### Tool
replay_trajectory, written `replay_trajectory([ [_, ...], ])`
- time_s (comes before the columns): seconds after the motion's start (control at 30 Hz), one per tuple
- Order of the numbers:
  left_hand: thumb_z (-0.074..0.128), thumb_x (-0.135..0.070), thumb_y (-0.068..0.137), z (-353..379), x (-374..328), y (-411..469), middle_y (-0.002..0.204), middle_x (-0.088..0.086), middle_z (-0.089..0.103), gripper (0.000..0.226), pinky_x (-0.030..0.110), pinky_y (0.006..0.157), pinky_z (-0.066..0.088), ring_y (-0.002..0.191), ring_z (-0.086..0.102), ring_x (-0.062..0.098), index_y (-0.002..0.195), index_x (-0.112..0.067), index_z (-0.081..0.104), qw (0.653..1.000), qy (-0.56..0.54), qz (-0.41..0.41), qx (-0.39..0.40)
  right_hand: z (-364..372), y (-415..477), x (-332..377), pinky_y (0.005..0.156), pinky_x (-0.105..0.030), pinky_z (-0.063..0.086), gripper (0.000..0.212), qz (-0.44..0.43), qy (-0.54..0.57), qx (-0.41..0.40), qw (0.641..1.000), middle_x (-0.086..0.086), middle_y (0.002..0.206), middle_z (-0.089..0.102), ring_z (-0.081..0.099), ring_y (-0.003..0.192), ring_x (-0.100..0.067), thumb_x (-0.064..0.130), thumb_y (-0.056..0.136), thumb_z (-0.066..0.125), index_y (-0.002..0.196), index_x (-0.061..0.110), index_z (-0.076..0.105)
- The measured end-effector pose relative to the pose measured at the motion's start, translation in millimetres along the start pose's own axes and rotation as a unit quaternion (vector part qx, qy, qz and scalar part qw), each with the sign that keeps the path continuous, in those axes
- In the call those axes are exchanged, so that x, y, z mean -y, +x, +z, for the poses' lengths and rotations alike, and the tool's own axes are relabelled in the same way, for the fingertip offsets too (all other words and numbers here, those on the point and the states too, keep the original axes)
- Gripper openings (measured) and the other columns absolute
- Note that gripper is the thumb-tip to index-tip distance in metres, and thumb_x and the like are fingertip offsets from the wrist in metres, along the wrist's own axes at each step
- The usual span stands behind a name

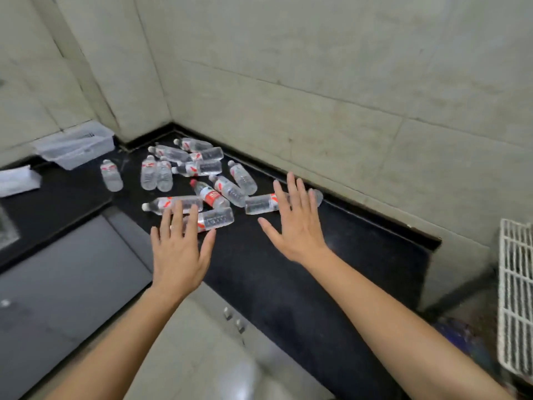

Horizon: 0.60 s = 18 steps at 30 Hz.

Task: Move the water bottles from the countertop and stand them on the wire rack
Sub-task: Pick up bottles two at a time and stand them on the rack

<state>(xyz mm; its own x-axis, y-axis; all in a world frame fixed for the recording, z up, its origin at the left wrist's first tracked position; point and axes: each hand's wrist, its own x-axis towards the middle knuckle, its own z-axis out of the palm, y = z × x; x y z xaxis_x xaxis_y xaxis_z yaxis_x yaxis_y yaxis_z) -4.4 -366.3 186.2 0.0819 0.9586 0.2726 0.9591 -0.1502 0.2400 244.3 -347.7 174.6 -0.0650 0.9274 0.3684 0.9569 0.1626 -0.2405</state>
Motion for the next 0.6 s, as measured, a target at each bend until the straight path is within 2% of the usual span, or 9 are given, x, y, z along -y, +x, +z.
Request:
replay_trajectory([
  [0.17, 0.025, -0.059, 0.099, 11.3, 71.9, 25.1, 0.166, 0.018, 0.025, 0.074, 0.065, 0.116, 0.028, 0.152, 0.024, 0.041, 0.157, -0.013, 0.035, 0.999, 0.001, -0.021, 0.034, 51.2, 35.9, 47.5, 0.128, -0.053, 0.004, 0.084, -0.035, -0.007, 0.041, 0.999, -0.014, 0.172, -0.003, 0.001, 0.158, -0.036, 0.062, 0.1, 0.038, 0.164, 0.019, 0.006],
  [0.3, 0.031, -0.054, 0.104, 36.9, 108.7, 46.2, 0.171, 0.011, 0.009, 0.069, 0.056, 0.125, 0.017, 0.158, 0.006, 0.031, 0.162, -0.017, 0.021, 0.993, -0.032, -0.074, 0.082, 97.3, 60.8, 60.9, 0.127, -0.054, 0.01, 0.085, -0.043, -0.004, 0.082, 0.996, -0.016, 0.171, 0.003, 0.006, 0.158, -0.036, 0.057, 0.098, 0.047, 0.163, 0.017, 0.011],
  [0.37, 0.033, -0.054, 0.104, 50.7, 125.0, 58.5, 0.171, 0.009, 0.007, 0.07, 0.052, 0.126, 0.015, 0.158, 0.004, 0.029, 0.162, -0.018, 0.019, 0.99, -0.039, -0.082, 0.105, 122.7, 77.1, 65.5, 0.127, -0.054, 0.013, 0.086, -0.049, 0.0, 0.103, 0.993, -0.016, 0.171, 0.005, 0.007, 0.158, -0.036, 0.053, 0.098, 0.052, 0.163, 0.015, 0.012],
  [0.47, 0.034, -0.053, 0.104, 72.6, 151.4, 88.1, 0.171, 0.008, 0.006, 0.07, 0.048, 0.127, 0.015, 0.159, 0.004, 0.028, 0.162, -0.018, 0.018, 0.983, -0.05, -0.095, 0.147, 163.2, 111.9, 73.0, 0.128, -0.053, 0.01, 0.086, -0.058, 0.011, 0.151, 0.987, -0.014, 0.172, 0.0, 0.001, 0.159, -0.033, 0.051, 0.099, 0.051, 0.163, 0.016, 0.006],
  [0.6, 0.038, -0.052, 0.104, 96.4, 181.3, 133.9, 0.171, 0.01, 0.009, 0.071, 0.043, 0.127, 0.015, 0.158, 0.008, 0.027, 0.162, -0.015, 0.019, 0.957, -0.108, -0.168, 0.21, 217.8, 161.4, 82.9, 0.128, -0.053, 0.008, 0.081, -0.098, 0.037, 0.217, 0.971, -0.014, 0.171, 0.006, 0.006, 0.158, -0.035, 0.05, 0.102, 0.046, 0.163, 0.015, 0.007],
])
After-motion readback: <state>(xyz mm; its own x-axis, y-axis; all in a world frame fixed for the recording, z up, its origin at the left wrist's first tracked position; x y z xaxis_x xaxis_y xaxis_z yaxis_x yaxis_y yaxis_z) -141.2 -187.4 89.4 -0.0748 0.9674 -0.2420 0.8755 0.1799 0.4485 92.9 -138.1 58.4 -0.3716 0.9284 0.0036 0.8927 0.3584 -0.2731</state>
